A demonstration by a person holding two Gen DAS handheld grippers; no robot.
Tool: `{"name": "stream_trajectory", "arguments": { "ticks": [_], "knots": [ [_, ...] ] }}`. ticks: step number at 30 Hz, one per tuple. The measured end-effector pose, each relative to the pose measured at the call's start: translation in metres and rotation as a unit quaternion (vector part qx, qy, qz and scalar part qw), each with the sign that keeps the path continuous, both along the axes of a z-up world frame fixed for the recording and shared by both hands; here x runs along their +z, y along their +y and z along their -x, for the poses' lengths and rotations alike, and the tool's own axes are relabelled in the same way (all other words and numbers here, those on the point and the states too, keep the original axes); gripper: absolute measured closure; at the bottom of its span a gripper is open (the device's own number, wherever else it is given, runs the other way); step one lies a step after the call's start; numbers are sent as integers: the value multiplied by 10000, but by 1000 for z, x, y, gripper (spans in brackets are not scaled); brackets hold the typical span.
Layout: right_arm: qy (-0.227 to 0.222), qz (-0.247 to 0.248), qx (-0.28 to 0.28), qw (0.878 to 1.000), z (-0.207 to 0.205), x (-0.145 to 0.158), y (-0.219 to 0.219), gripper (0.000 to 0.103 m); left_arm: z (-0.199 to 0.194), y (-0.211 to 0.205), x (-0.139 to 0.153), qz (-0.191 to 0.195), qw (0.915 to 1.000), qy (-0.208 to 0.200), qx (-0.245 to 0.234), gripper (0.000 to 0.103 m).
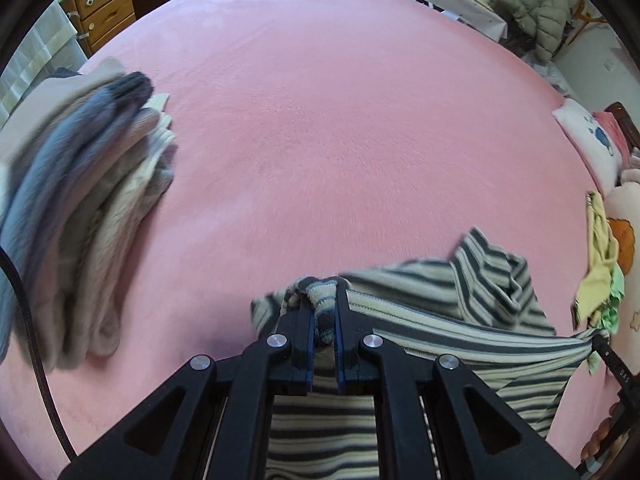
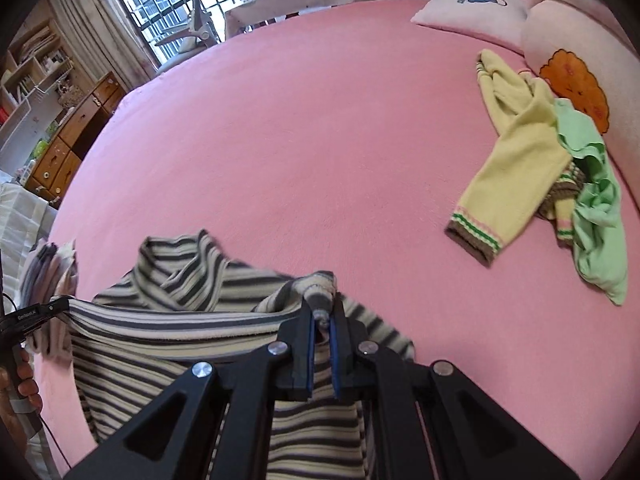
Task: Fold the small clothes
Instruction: 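Carry the hem with both tools over the body toward the collar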
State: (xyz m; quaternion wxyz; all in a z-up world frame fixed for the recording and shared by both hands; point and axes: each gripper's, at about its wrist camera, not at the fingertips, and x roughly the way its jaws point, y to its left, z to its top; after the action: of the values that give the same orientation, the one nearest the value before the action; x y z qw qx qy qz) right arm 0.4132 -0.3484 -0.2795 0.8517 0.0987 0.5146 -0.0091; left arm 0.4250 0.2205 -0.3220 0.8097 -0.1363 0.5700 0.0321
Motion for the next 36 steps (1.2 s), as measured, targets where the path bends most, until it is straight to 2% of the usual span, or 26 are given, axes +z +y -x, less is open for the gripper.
{"name": "stream_trajectory", "arguments": {
  "ticks": [7,12,14,16,18,19,21,23,24,26,28,31,32,34,36],
  "knots": [
    [319,-19,-212,9993,-25,-34,-6,97,-27,-1,-30,159,9993,292,193,96],
    [434,-186,-347,9983,-34,-45,-11,95,-37,2,-34,449,9979,315,353,93],
    [434,-266,-357,9981,-36,-43,-12,91,-43,6,-33,598,9970,238,424,90],
    [361,-204,-423,9982,-38,-38,-13,75,-44,6,-27,695,9966,120,428,90],
    [142,-79,-445,9989,-36,-26,-14,66,-44,4,-20,740,9965,9,385,89],
    [36,-9,-430,9991,-34,-21,-14,65,-42,1,-14,791,9963,-108,331,89],
    [-122,200,-325,9992,-30,-10,-11,65,-39,-3,-9,803,9962,-236,241,87],
    [-324,328,-205,9987,-22,1,-9,65,-36,-6,-7,832,9960,-288,168,76],
    [-343,375,-141,9986,-19,4,-7,65,-34,-6,-8,819,9961,-283,173,74],
    [-346,393,53,9986,-14,5,-1,65,-32,-4,-8,757,9962,-319,278,59],
    [-271,360,358,9983,-11,0,12,65,-31,5,-8,672,9960,-331,482,50],
    [-19,415,1008,9940,-8,-19,43,68,-29,15,-12,696,9950,-283,656,50],
    [55,445,1176,9921,-8,-25,53,71,-28,17,-11,667,9952,-273,665,50],
    [291,362,1518,9873,-7,-40,70,83,-25,18,-10,584,9959,-310,612,50],
    [469,271,1771,9827,-6,-53,85,86,-18,11,-3,487,9972,-414,400,50]
  ]
}}
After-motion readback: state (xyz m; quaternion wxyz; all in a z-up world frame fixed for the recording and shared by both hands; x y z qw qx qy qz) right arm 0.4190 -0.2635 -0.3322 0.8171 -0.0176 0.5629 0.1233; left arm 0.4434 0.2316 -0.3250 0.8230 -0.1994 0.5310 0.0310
